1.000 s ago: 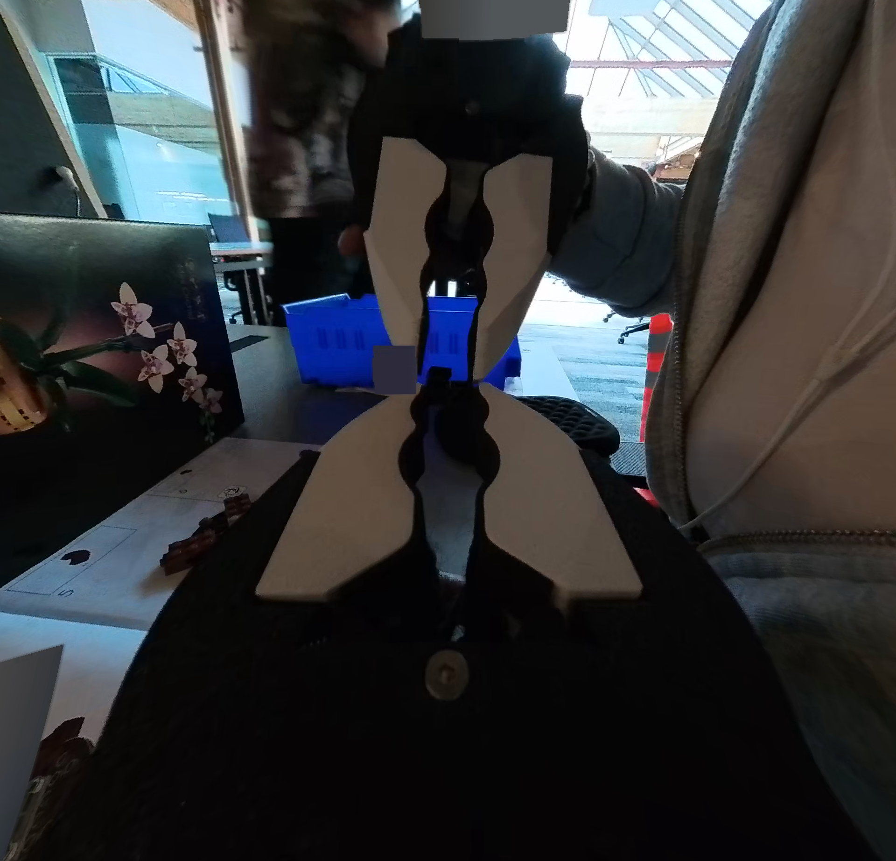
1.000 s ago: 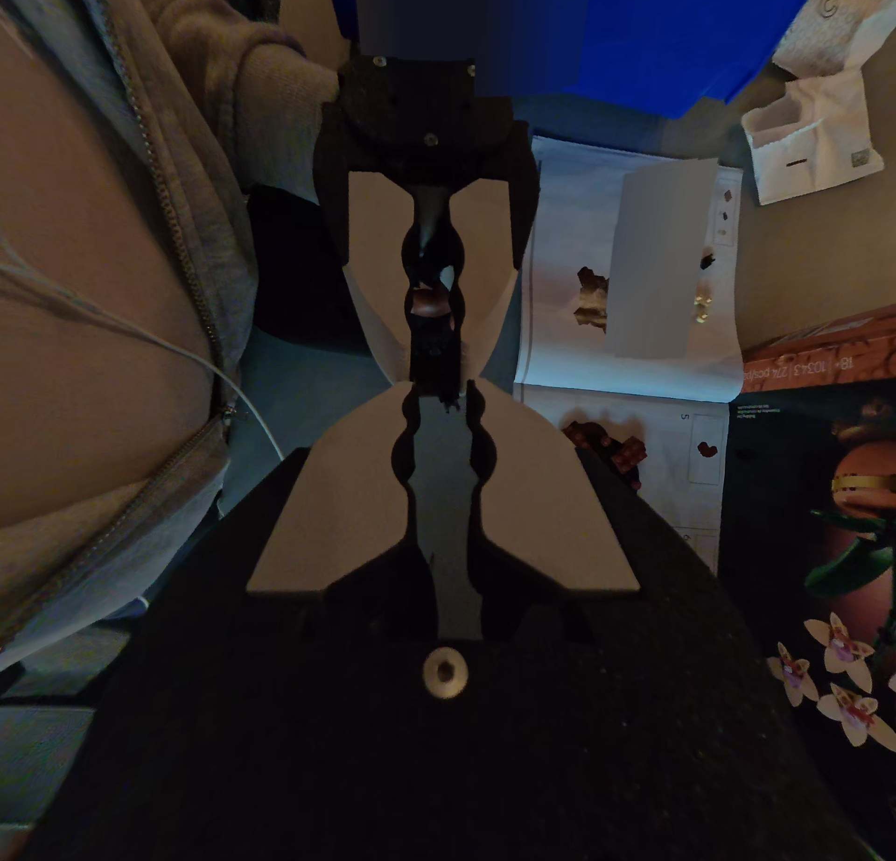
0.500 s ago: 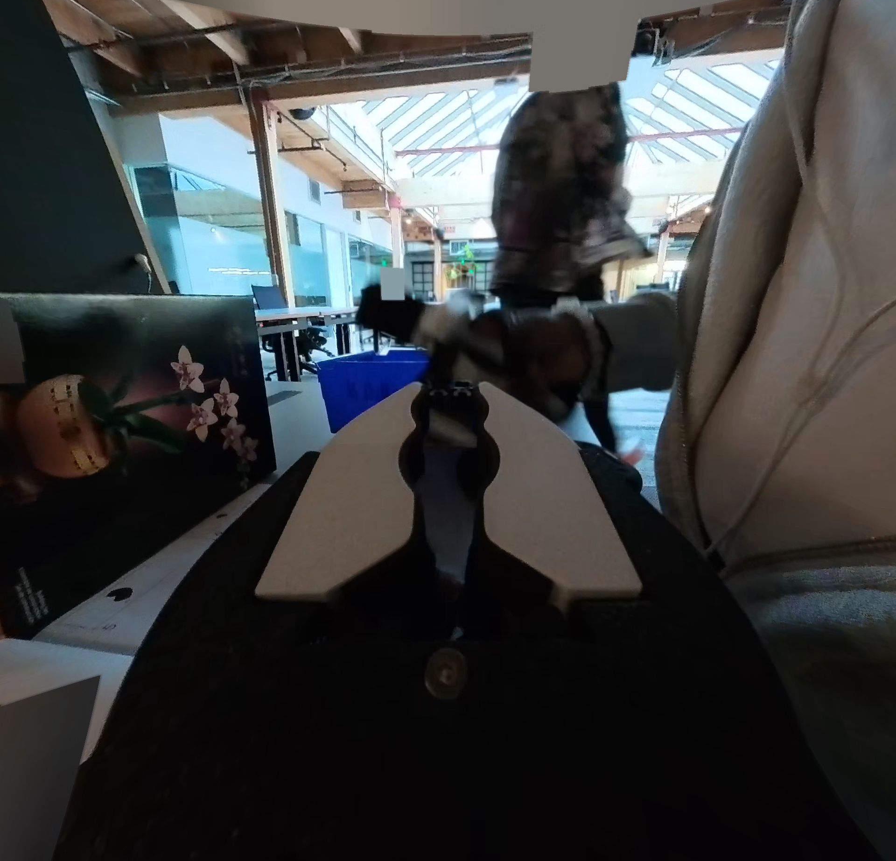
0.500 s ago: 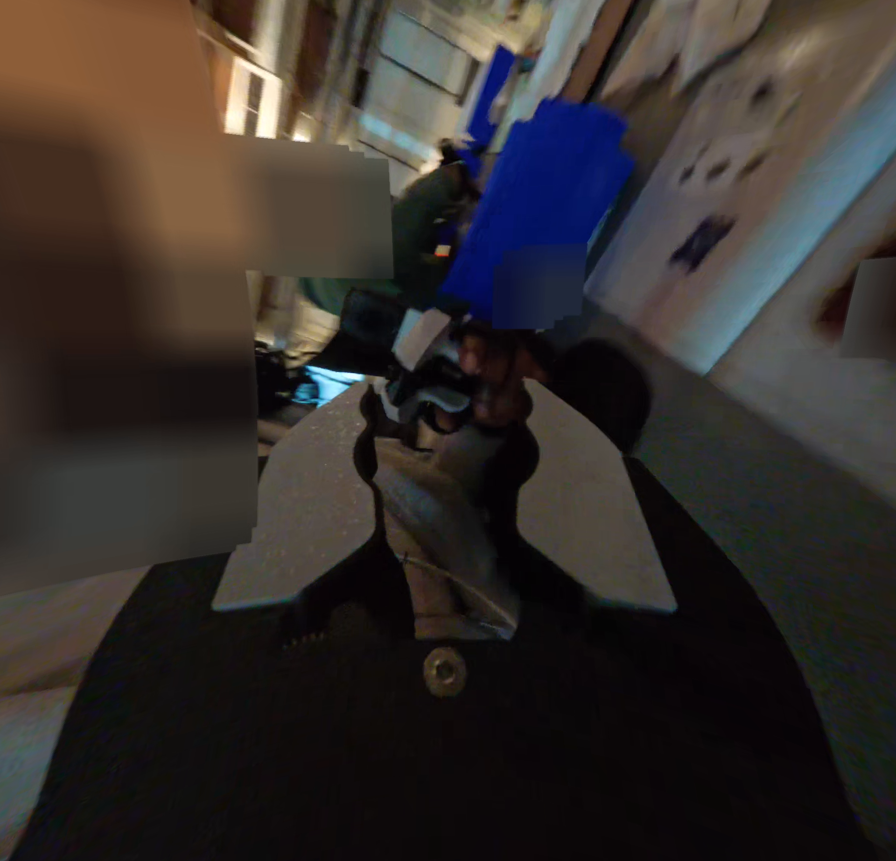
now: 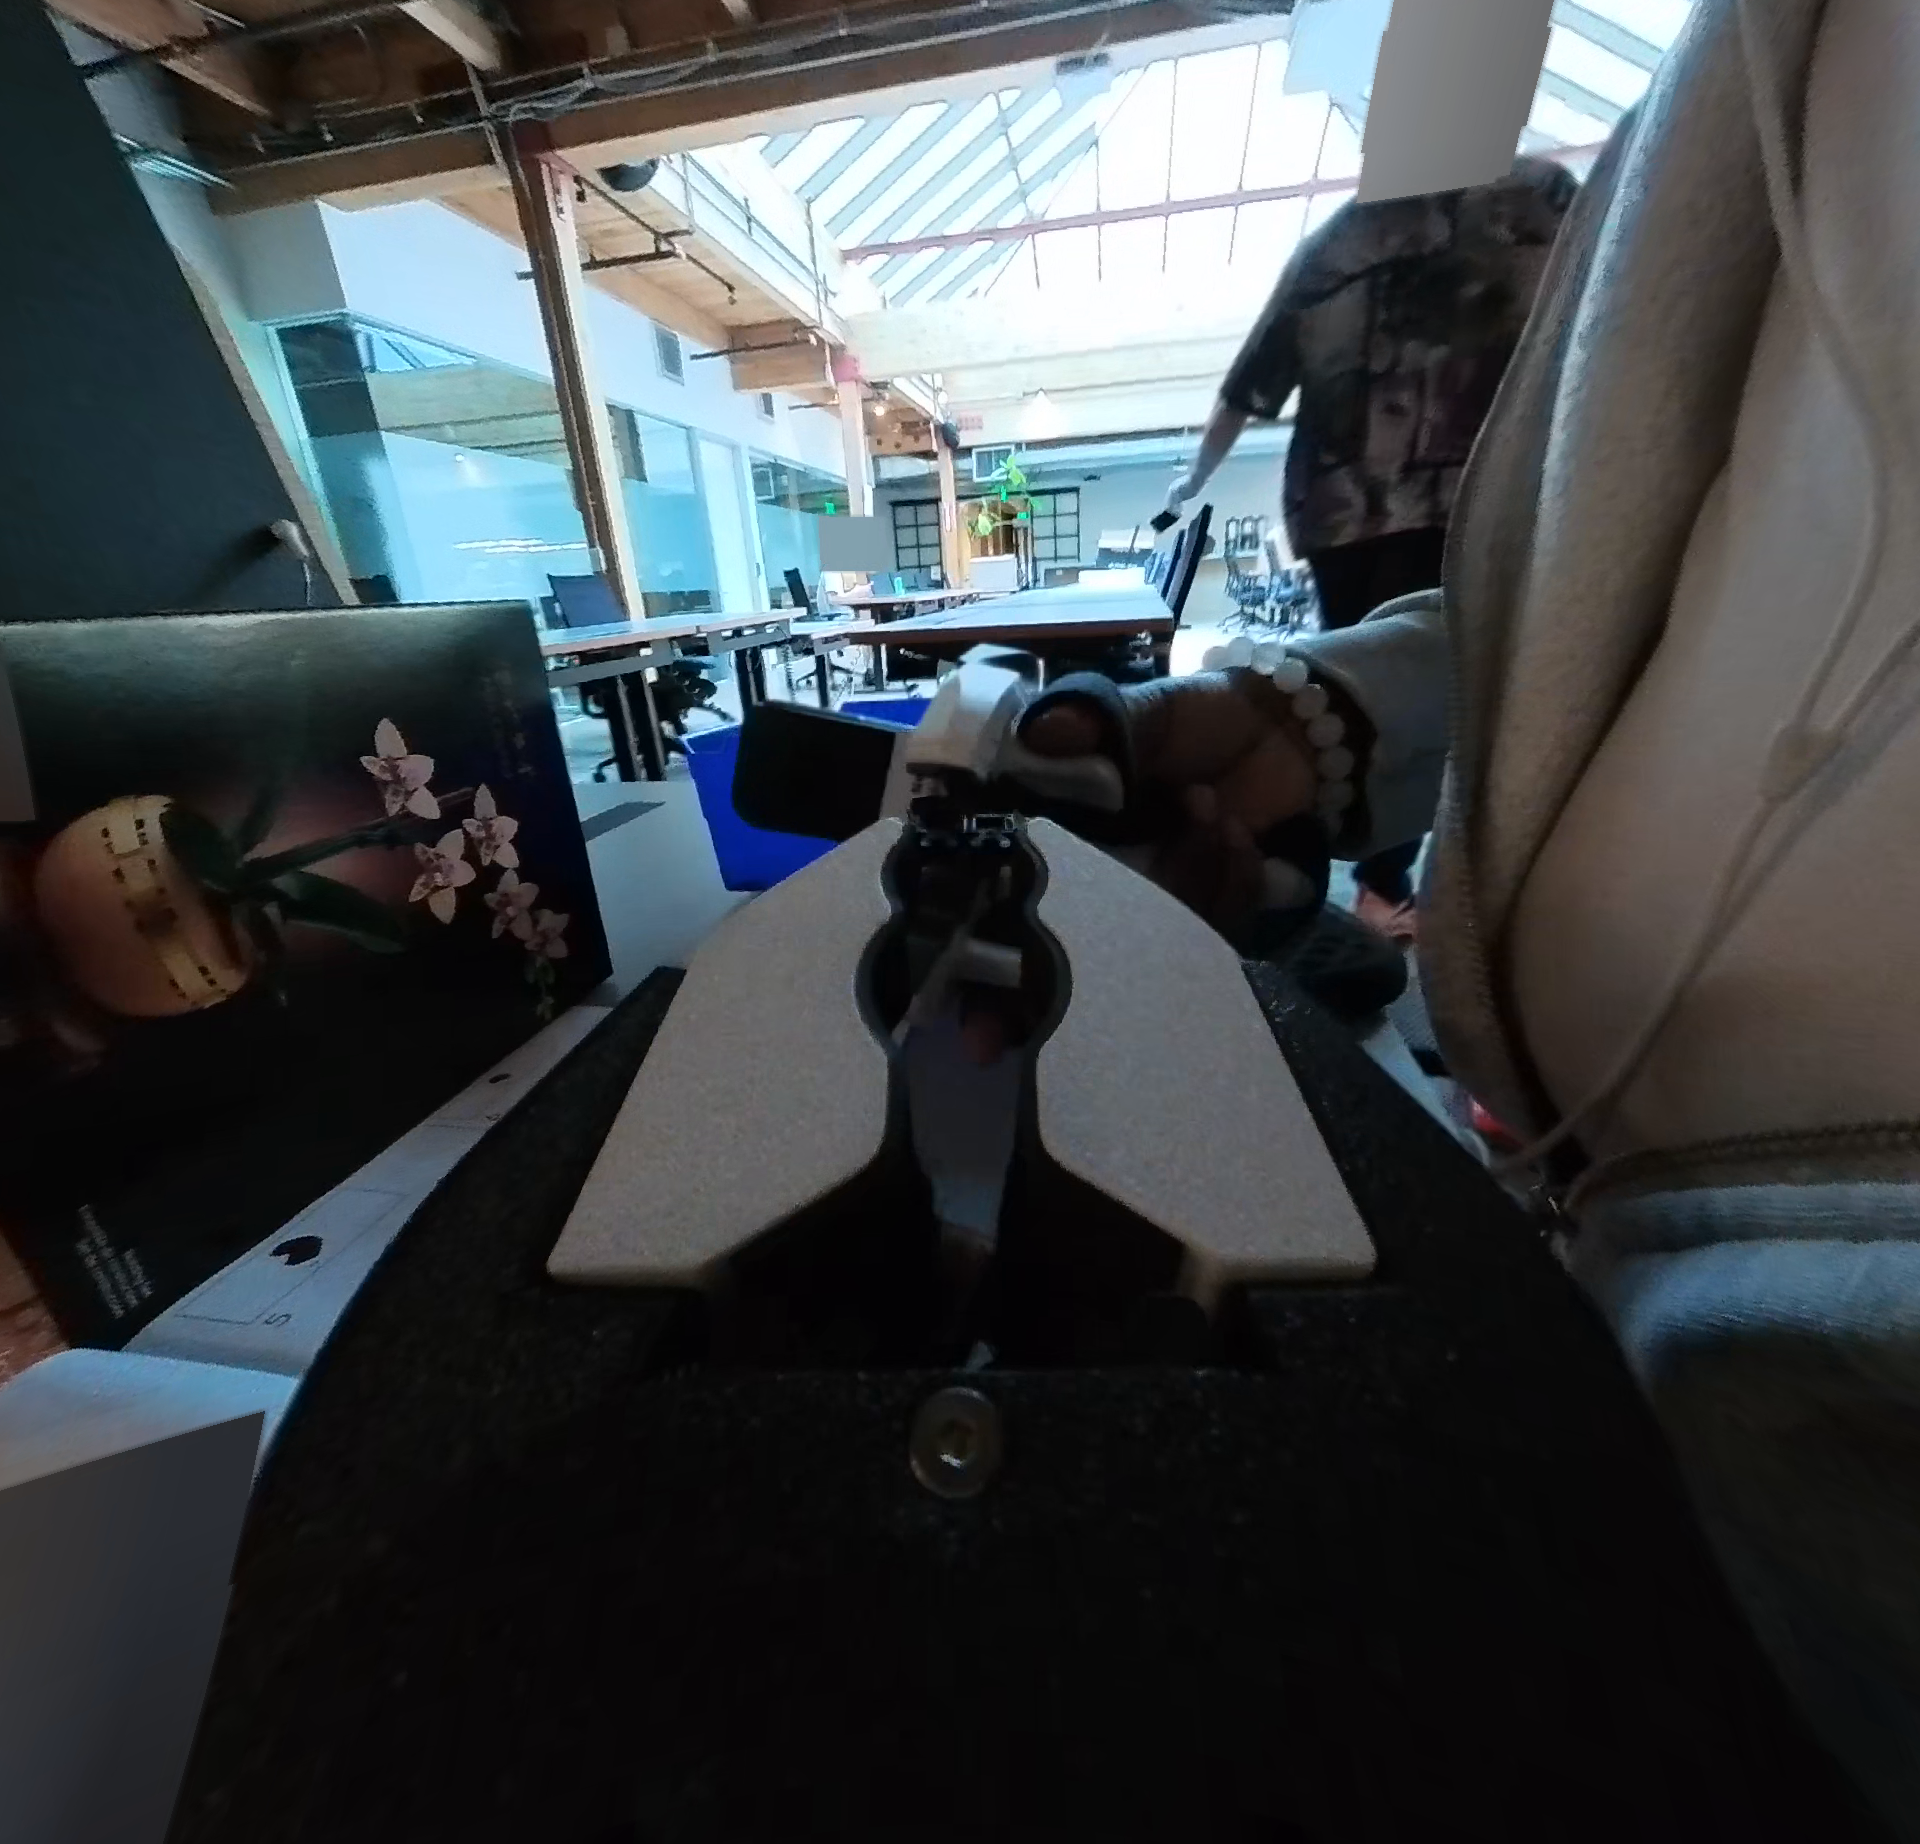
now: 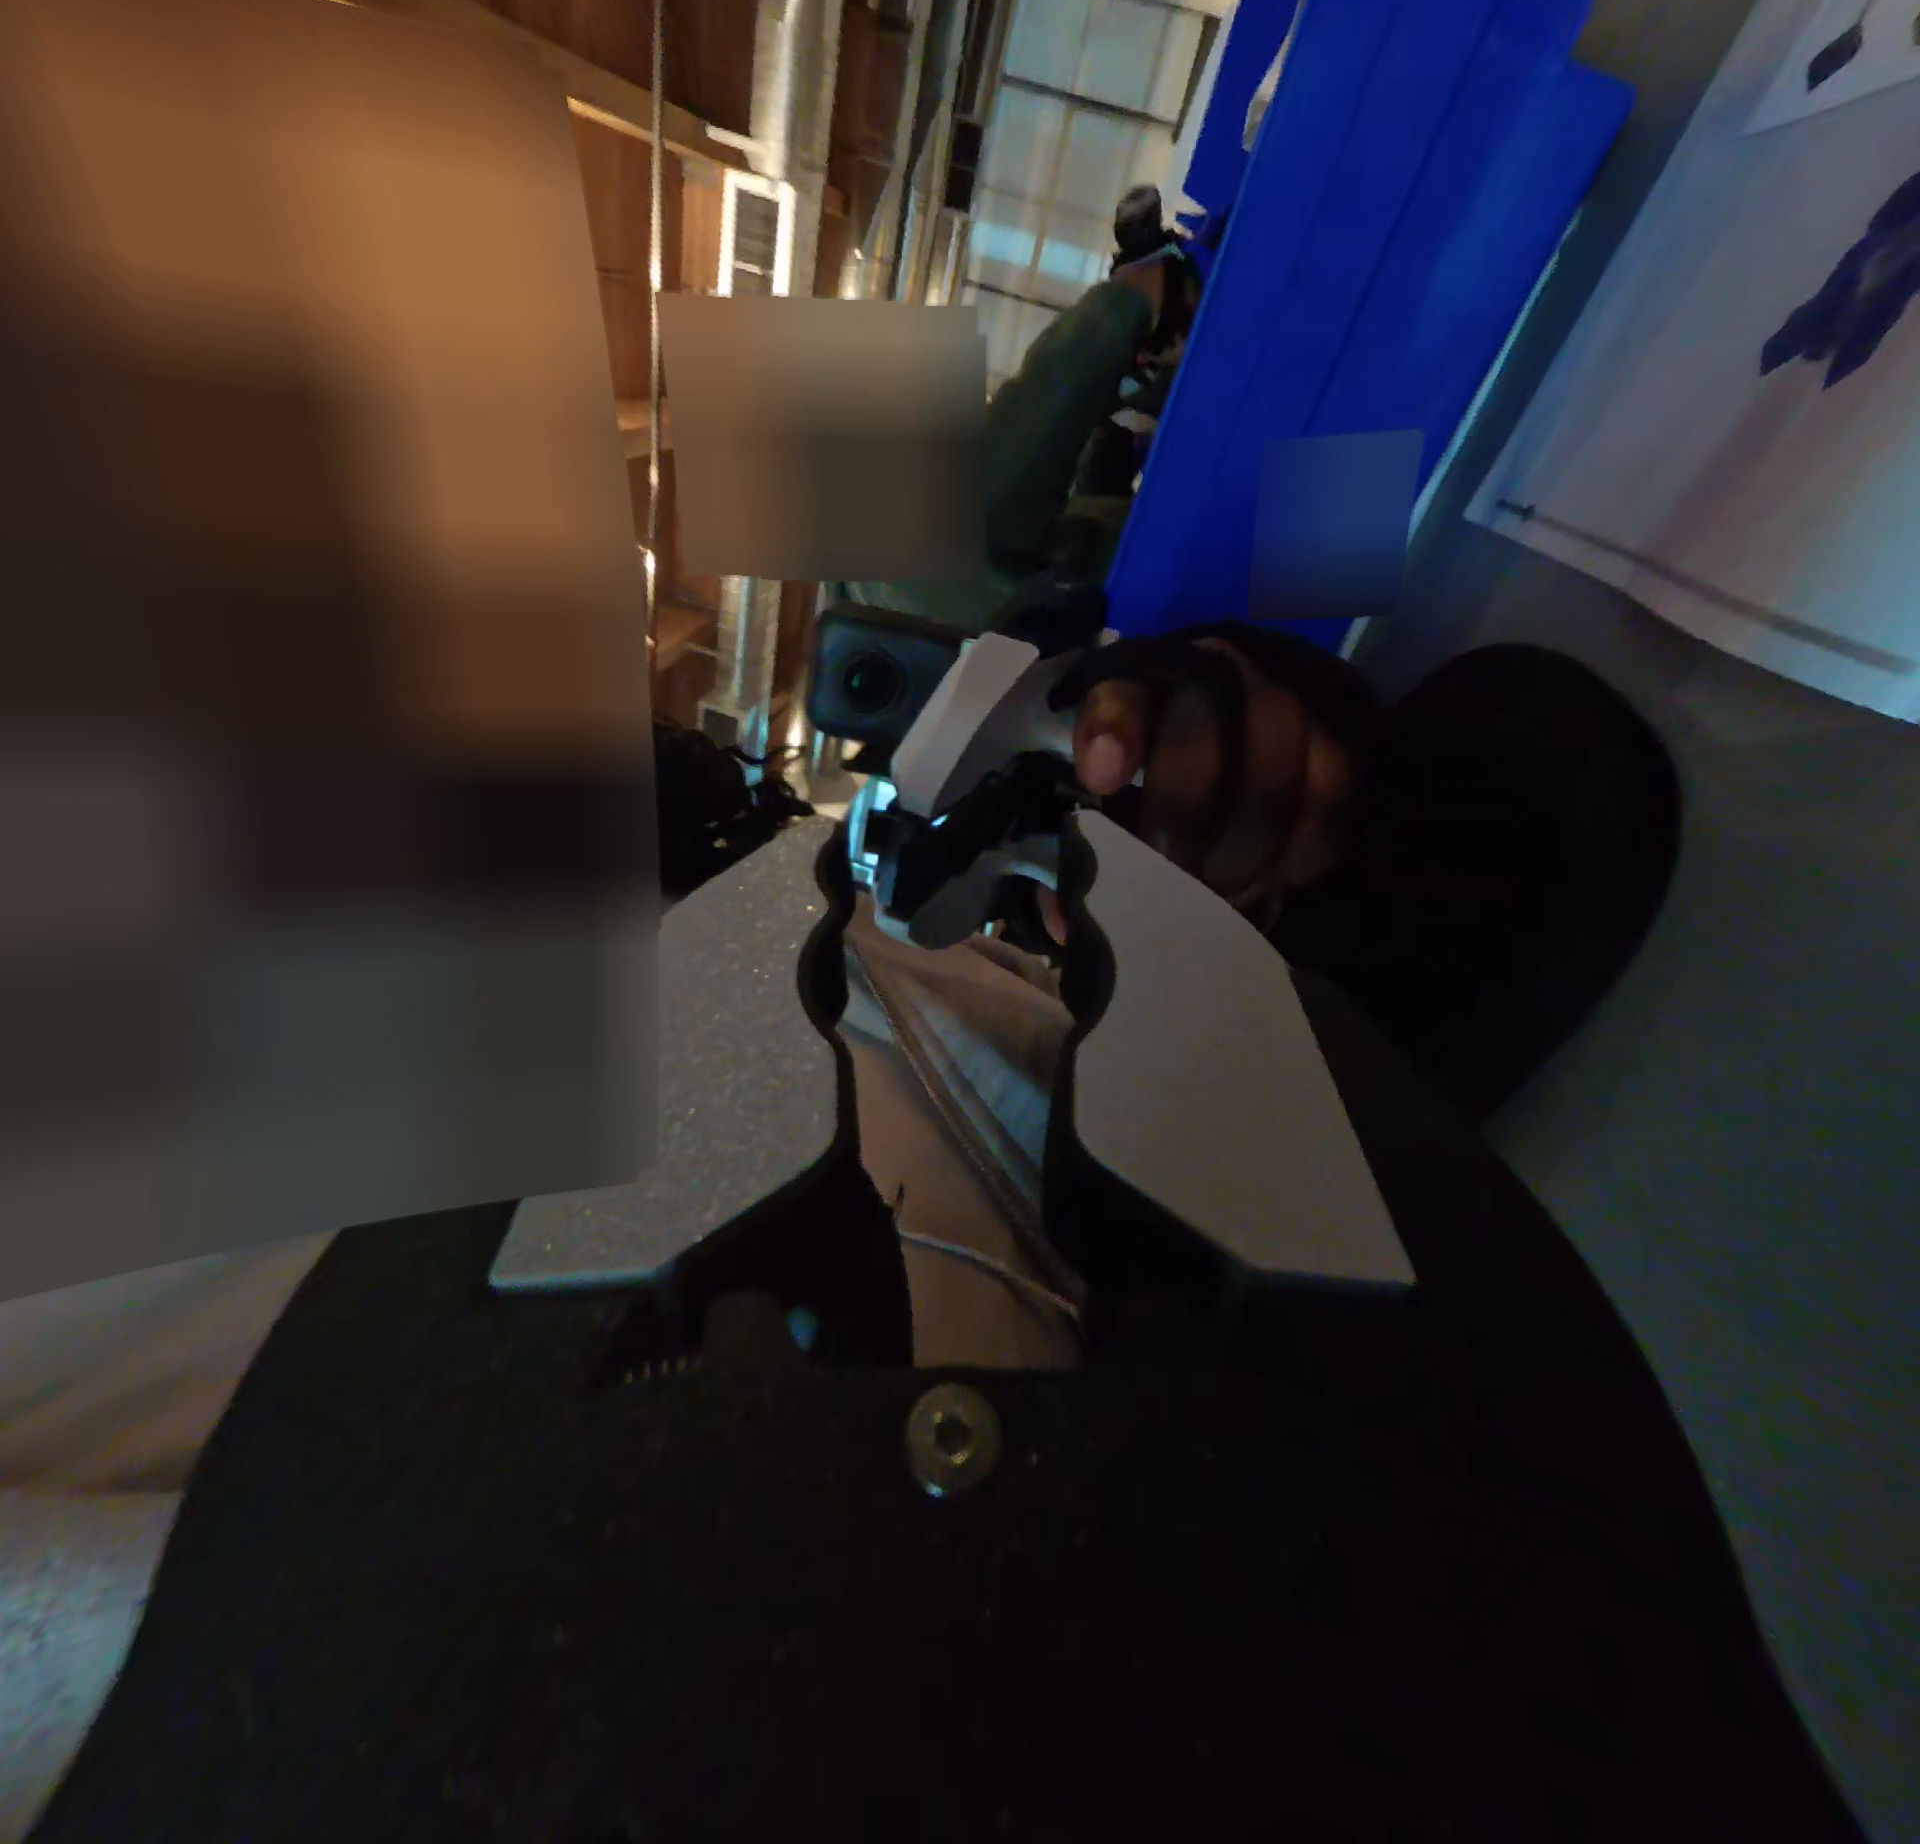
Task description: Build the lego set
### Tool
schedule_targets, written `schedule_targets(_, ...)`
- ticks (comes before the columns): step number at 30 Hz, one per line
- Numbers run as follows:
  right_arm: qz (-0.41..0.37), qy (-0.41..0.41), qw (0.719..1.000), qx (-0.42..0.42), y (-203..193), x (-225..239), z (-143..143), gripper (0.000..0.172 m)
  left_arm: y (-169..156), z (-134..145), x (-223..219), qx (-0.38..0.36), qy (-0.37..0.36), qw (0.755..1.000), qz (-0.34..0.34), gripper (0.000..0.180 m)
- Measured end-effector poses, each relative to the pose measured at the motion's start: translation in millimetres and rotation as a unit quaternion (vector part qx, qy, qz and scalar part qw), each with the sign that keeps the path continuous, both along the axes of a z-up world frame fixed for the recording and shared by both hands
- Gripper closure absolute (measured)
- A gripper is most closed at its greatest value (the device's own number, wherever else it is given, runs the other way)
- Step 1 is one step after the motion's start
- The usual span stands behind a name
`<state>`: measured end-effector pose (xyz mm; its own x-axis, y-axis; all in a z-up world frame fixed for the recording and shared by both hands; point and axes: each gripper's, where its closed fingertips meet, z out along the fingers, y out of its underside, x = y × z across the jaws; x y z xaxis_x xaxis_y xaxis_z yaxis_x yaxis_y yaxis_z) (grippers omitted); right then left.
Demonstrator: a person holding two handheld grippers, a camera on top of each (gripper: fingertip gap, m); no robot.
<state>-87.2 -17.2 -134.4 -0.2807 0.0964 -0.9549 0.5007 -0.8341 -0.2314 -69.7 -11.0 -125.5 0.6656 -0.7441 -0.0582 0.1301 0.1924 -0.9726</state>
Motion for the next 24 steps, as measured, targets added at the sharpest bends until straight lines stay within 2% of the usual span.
schedule_targets(3,0.000,0.006,1.000,-0.005,-1,-1,3,0.144,0,-2,1,0.001,0.011,1.000,0.006,0.164)
schedule_targets(6,-0.014,0.013,1.000,0.005,0,-1,6,0.161,2,-4,-1,0.003,0.026,0.999,0.021,0.165)
schedule_targets(17,-0.068,0.025,0.997,-0.006,1,-3,9,0.167,4,0,-5,0.100,0.123,0.979,0.125,0.165)
schedule_targets(24,-0.060,0.058,0.997,-0.004,-6,-1,13,0.168,-2,5,-2,0.142,0.137,0.972,0.127,0.165)
